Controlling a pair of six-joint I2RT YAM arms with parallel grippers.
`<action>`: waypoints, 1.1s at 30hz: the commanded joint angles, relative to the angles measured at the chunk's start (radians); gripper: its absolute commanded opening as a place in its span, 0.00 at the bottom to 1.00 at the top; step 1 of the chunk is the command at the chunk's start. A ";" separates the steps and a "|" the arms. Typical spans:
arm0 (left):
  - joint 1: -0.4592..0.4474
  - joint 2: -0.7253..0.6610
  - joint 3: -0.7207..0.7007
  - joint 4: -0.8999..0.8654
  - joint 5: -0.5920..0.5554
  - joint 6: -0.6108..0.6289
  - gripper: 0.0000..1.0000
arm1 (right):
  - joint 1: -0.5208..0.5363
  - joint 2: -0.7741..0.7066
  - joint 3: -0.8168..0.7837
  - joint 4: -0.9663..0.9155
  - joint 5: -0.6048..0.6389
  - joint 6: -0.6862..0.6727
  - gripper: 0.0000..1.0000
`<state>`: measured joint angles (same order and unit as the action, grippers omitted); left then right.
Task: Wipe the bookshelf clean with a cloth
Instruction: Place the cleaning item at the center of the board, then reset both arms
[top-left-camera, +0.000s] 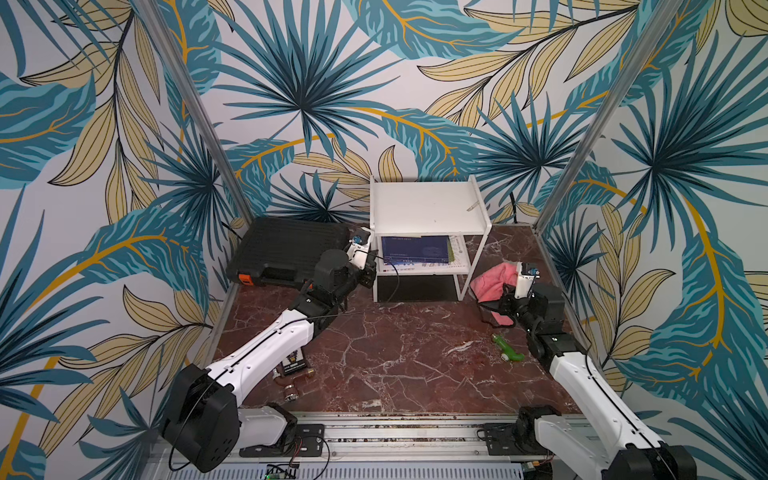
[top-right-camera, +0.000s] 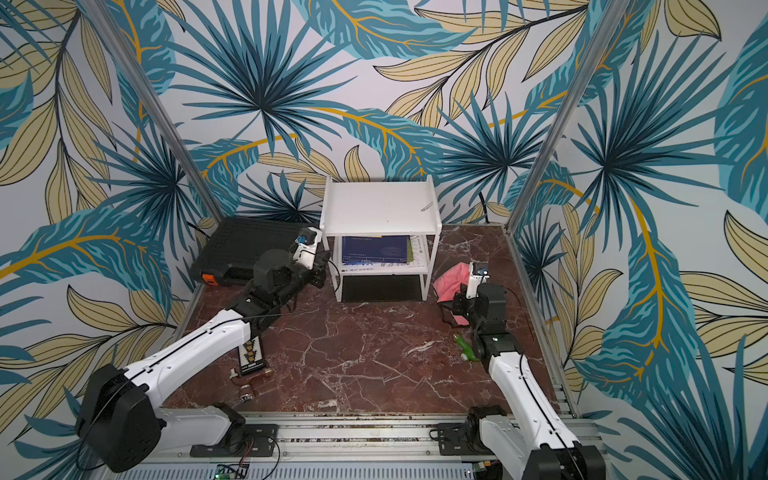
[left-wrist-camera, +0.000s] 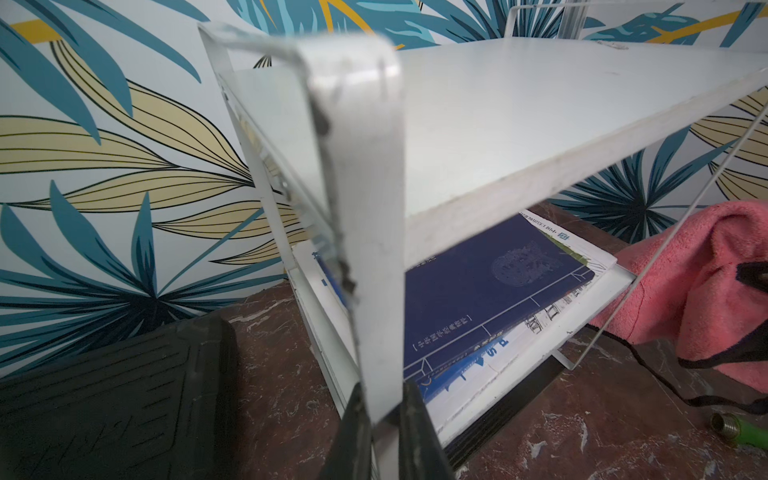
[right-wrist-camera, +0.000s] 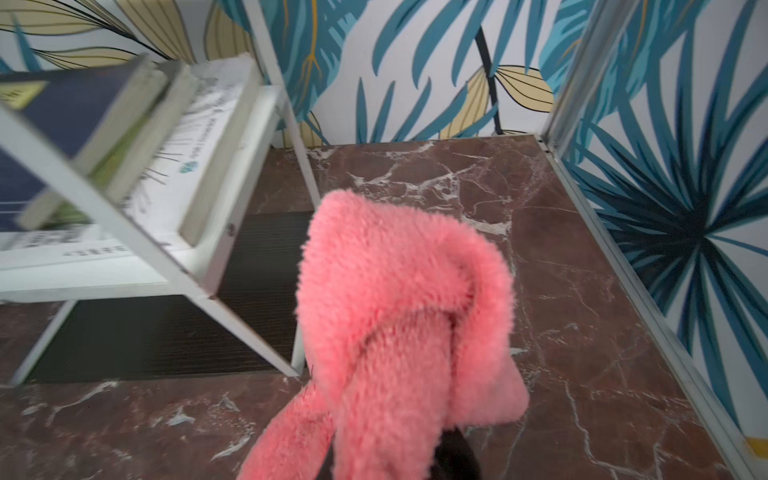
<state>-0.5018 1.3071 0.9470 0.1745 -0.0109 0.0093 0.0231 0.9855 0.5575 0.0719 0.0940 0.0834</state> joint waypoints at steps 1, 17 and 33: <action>0.044 -0.003 0.019 -0.009 -0.127 0.032 0.08 | -0.001 0.057 -0.048 0.042 0.234 0.032 0.02; 0.047 -0.261 -0.203 0.036 -0.180 -0.059 0.82 | -0.014 -0.155 -0.088 0.022 0.425 0.188 0.99; 0.264 -0.532 -0.622 -0.003 -0.716 -0.230 1.00 | -0.015 -0.258 -0.369 0.434 0.506 0.291 1.00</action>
<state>-0.3023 0.7429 0.3557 0.1684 -0.6720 -0.1867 0.0109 0.6838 0.1860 0.5243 0.4934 0.3988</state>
